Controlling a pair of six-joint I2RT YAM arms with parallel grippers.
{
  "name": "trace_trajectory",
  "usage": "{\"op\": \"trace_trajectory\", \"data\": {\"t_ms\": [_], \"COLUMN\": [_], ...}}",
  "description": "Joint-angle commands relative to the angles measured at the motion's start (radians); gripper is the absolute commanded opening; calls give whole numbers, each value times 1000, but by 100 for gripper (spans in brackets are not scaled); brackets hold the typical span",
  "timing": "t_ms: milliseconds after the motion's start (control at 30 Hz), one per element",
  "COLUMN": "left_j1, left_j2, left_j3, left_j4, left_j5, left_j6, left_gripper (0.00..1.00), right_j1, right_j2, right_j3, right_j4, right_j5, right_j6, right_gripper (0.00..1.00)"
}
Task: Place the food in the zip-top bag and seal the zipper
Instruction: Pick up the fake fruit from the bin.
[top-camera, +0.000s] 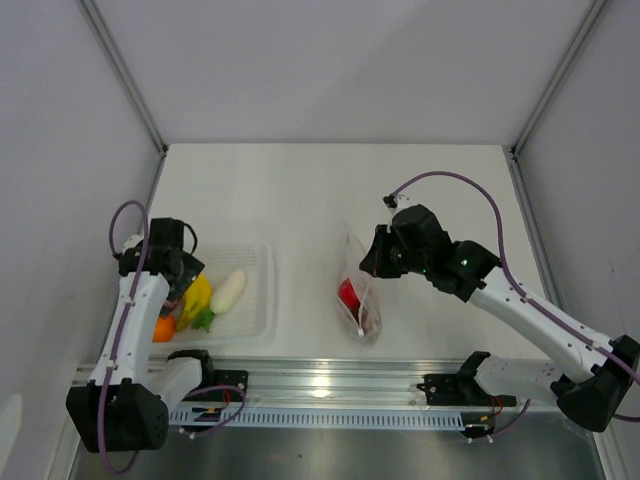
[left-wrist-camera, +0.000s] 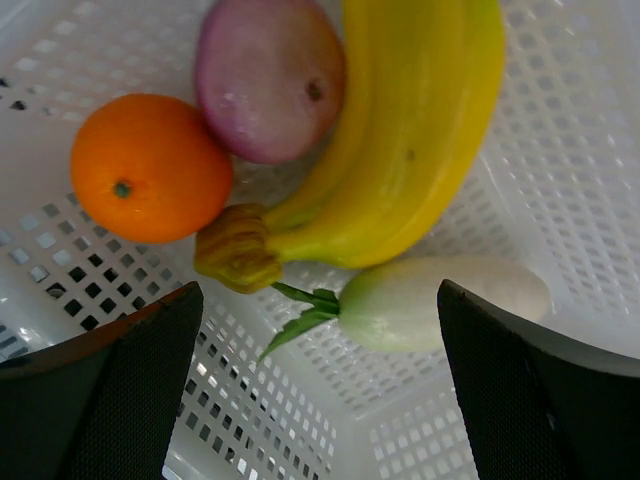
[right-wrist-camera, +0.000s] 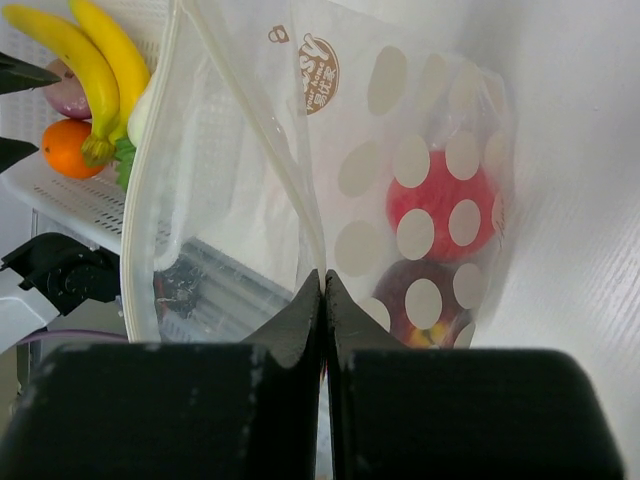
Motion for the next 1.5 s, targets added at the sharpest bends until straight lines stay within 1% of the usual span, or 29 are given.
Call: {"op": "trace_trajectory", "data": {"t_ms": [0,67,100,167,200,300,333,367,400,500,667,833,933,967,1200,1267,1333,1367,1400,1433,1467], "left_j1": [97,137,175,209,249,327,345,384,401,442,473,507,530,533,542,546,547,547,547,545,545], "left_j2": [-104,-129,-140,-137,-132,-97,-76,-66,-57,-34,-8,52,75,80,136,152,152,143,136,126,100], "left_j3": [-52,-70,-69,-61,-58,-50,-23,-65,-76,-111,-138,-158,-165,-171,-187,-184,-185,-188,-190,-190,-190], "left_j4": [-30,-38,-44,-59,-65,-90,-91,-70,-59,-22,10,53,70,76,102,105,107,108,110,110,111], "left_j5": [-66,-91,-102,-134,-132,-108,-97,-82,-38,-13,29,21,47,47,36,41,49,52,53,56,61], "left_j6": [-66,-64,-61,-47,-44,-50,-53,-44,-37,-41,-38,-41,-32,-32,-38,-38,-35,-32,-31,-26,-21], "left_gripper": [100,100,100,99,99,99,100,100,99,99,98,96,93,89,78,69,57,47,42,35,31], "right_j1": [-2,-2,-2,-1,-1,1,-1,-1,-1,1,1,-1,-1,-1,-2,-2,-1,-2,-2,-2,-2], "right_j2": [8,5,6,9,9,21,22,26,31,37,26,23,23,25,22,20,17,15,17,15,15], "right_j3": [21,20,20,23,23,30,33,35,38,43,36,30,32,33,32,29,29,29,29,30,32], "right_j4": [12,13,12,13,12,13,15,16,16,16,19,22,22,25,35,38,38,41,41,38,41], "right_j5": [-27,-30,-30,-33,-35,-44,-46,-52,-56,-69,-69,-65,-64,-64,-62,-59,-58,-58,-56,-55,-53], "right_j6": [-29,-29,-30,-35,-36,-38,-39,-39,-39,-43,-36,-35,-36,-36,-27,-26,-23,-24,-23,-23,-21], "right_gripper": [0,0,0,0,0,0,0,0,0,0,0,0,0,0,0,0,0,0,0,0,0]}}
